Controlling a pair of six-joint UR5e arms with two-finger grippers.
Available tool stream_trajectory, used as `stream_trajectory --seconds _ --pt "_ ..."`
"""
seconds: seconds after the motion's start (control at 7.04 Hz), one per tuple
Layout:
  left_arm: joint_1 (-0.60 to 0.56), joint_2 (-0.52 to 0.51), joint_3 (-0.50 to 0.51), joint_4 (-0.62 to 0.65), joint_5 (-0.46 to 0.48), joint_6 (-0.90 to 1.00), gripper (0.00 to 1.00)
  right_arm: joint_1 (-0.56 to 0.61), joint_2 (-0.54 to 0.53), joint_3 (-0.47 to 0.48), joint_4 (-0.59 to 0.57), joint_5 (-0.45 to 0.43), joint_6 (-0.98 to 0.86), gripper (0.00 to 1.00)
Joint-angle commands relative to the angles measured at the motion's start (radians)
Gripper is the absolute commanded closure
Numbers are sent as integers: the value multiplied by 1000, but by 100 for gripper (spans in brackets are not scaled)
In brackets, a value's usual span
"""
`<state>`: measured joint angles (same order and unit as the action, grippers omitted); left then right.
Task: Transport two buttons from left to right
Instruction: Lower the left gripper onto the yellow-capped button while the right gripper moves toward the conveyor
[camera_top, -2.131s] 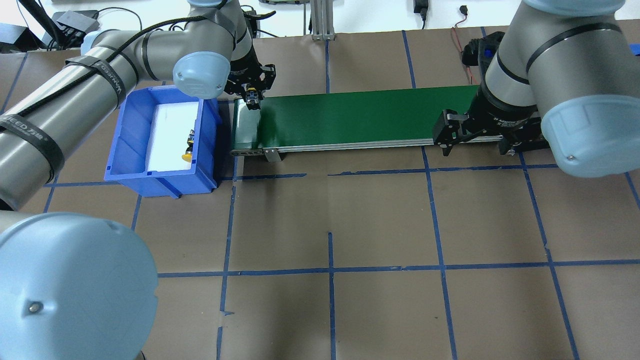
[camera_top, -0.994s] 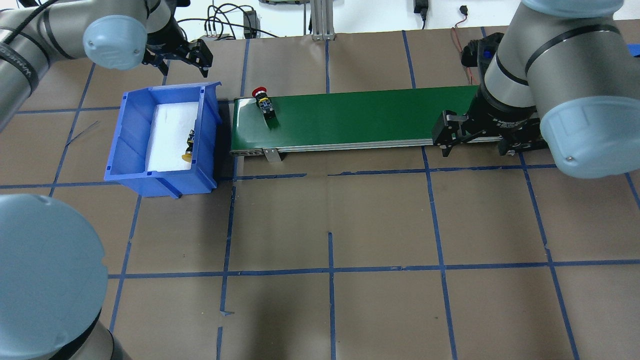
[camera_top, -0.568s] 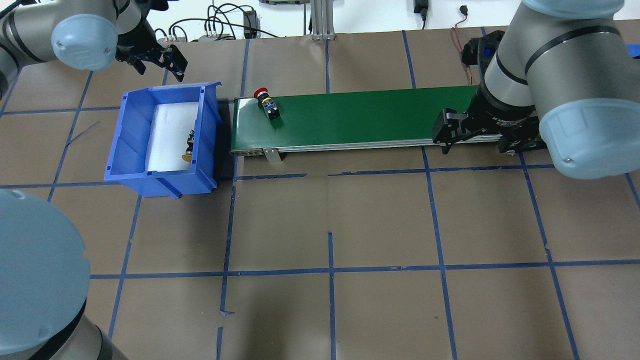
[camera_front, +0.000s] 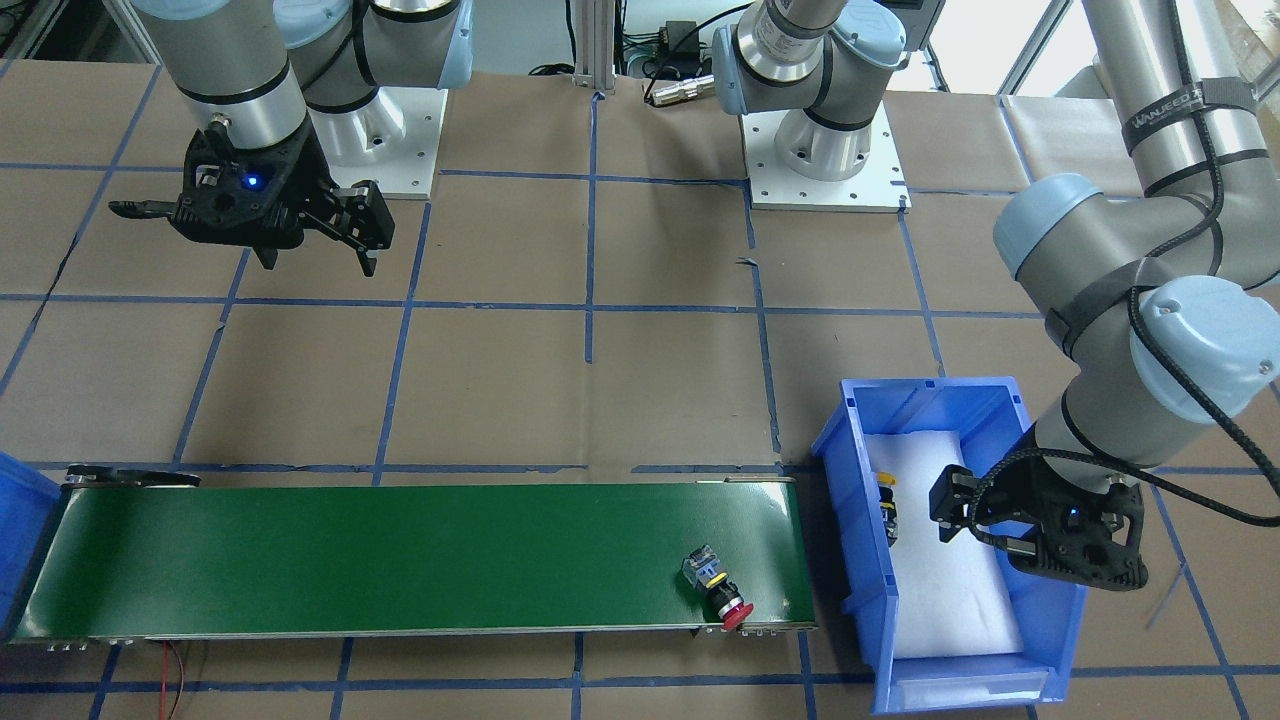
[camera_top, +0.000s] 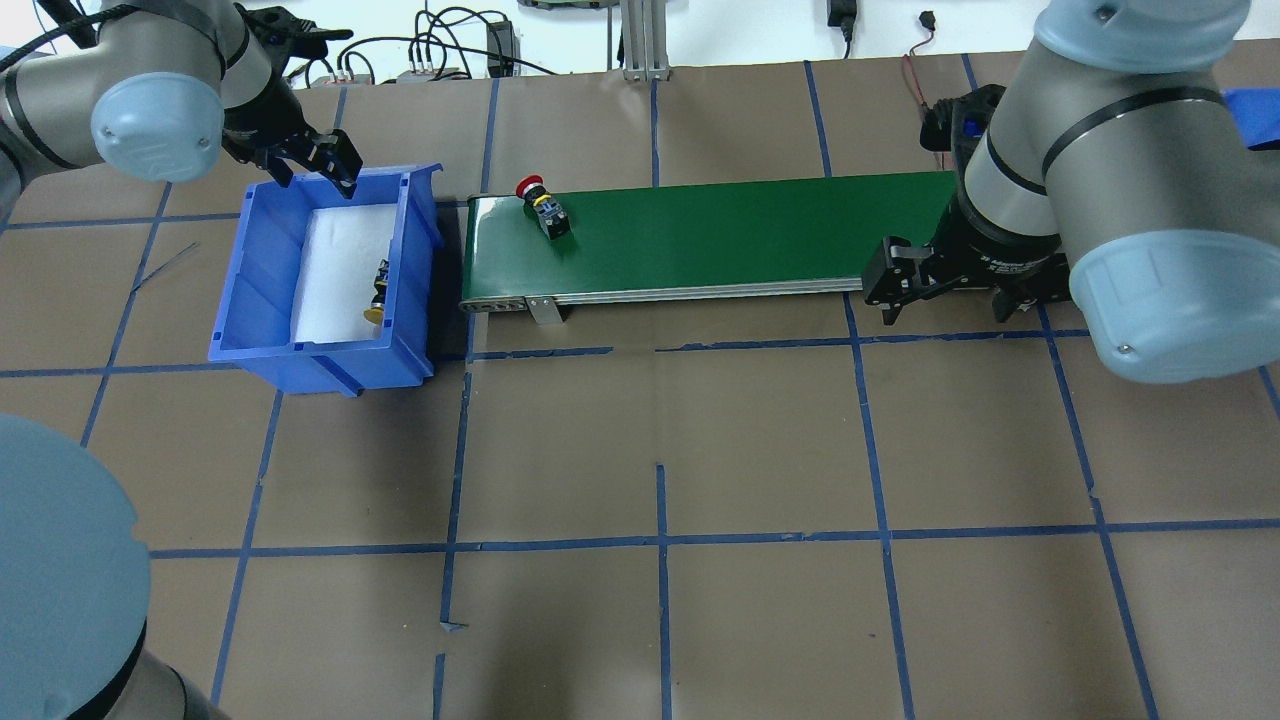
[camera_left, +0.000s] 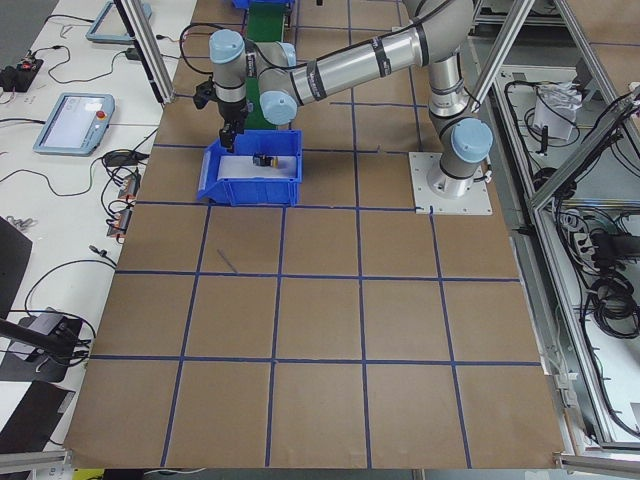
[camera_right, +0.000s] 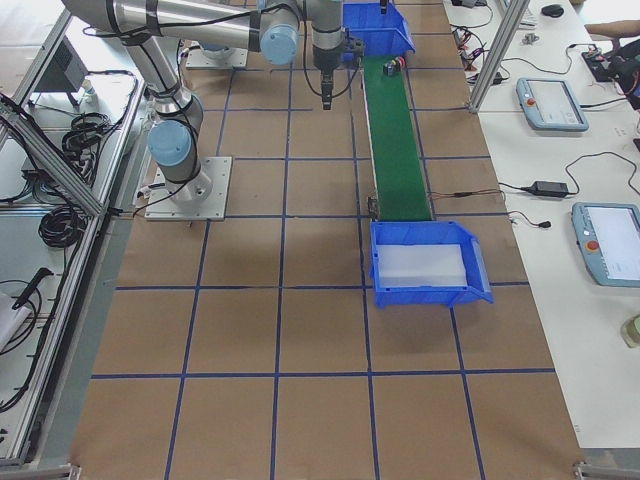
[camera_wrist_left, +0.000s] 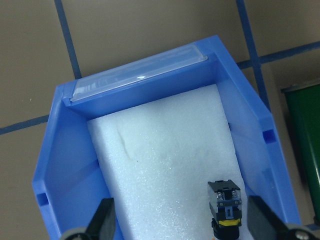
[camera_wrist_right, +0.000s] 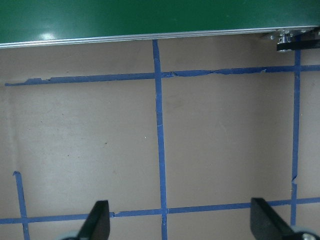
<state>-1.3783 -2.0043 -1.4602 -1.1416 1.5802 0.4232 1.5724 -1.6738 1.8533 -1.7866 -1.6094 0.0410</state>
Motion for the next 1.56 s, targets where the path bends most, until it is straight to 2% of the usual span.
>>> stream_trajectory --seconds 0.0,0.57,0.85,0.99,1.28,1.42 --pt "12 5 -23 -1 -14 -1 49 0 -3 4 -10 -1 -1 0" --pt "10 10 -83 -1 -66 -9 49 0 -18 6 -28 11 -35 0" --pt "12 6 -89 -6 -103 -4 49 0 -1 -28 -28 9 -32 0" --pt "19 4 -106 -4 -138 0 49 0 23 -95 -7 5 -35 0" --pt "33 1 -140 -1 -144 35 49 1 78 -228 106 6 -35 0" --pt "33 1 -144 0 -146 40 49 3 97 -252 118 6 -35 0"
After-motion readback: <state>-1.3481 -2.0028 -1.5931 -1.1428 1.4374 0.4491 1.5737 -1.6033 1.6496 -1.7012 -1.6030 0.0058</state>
